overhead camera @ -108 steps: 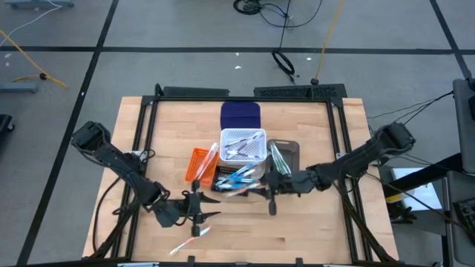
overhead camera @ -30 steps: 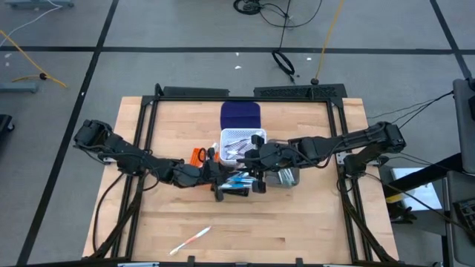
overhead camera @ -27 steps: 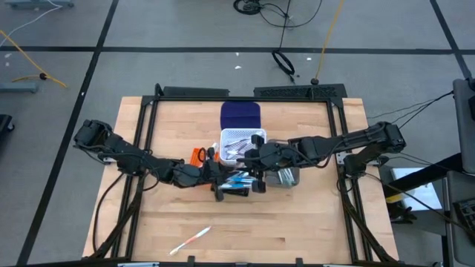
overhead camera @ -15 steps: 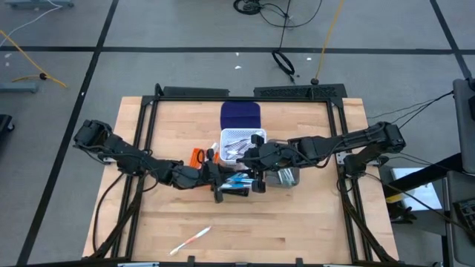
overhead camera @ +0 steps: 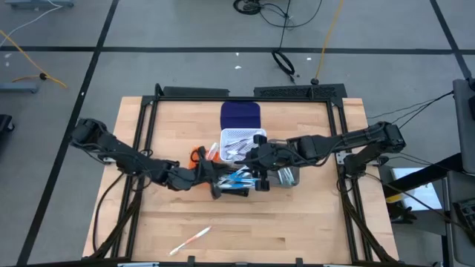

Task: Pick & Place Toothbrushes
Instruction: Put the orange toothbrush into the orange basket

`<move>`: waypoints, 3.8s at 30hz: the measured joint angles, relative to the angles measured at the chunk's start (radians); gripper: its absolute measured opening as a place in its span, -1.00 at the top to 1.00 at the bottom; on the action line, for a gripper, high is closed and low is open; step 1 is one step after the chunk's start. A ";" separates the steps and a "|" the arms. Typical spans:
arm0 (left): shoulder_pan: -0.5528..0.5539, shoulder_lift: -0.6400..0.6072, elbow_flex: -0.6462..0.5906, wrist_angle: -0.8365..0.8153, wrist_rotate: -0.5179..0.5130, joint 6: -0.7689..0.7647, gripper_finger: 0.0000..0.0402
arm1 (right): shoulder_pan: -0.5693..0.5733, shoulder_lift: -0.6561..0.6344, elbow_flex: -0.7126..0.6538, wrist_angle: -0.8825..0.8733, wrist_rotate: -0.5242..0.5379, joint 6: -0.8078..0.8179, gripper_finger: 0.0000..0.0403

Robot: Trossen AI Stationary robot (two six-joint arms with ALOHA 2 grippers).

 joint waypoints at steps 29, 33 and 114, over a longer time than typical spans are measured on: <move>0.039 -0.160 0.000 -0.958 0.068 -1.014 1.00 | 0.029 -0.002 -0.092 0.038 -0.004 0.117 0.41; 0.058 -0.160 0.000 -0.979 0.123 -1.062 1.00 | 0.046 -0.002 -0.155 0.106 -0.004 0.140 0.41; -0.422 0.244 0.000 -0.416 0.618 -1.275 0.51 | 0.134 -0.001 -0.443 0.537 -0.002 0.143 0.42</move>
